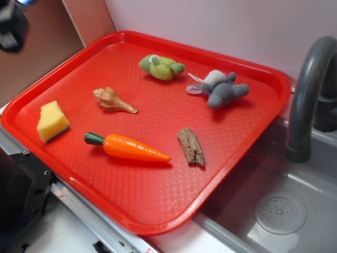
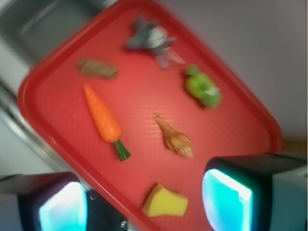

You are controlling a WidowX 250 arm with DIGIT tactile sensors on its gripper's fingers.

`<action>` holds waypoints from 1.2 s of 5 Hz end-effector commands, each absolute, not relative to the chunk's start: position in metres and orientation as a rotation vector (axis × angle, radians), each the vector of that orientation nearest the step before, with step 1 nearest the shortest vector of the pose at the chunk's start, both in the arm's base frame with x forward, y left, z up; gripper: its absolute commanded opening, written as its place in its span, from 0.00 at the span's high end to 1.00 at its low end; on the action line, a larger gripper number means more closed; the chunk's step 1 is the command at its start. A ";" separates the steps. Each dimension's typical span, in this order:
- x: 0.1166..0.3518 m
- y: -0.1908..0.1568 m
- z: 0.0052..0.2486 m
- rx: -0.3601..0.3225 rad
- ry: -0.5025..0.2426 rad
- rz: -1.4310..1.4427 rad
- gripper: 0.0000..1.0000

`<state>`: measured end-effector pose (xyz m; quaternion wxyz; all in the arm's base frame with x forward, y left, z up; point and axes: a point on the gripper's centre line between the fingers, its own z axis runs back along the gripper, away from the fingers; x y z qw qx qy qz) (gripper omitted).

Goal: Grab the carrot.

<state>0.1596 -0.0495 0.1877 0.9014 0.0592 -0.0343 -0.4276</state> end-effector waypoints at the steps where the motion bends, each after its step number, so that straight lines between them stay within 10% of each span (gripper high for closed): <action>1: 0.163 -0.084 0.131 0.174 0.051 -1.386 0.00; 6: 0.165 -0.096 0.037 0.232 0.271 -1.303 0.00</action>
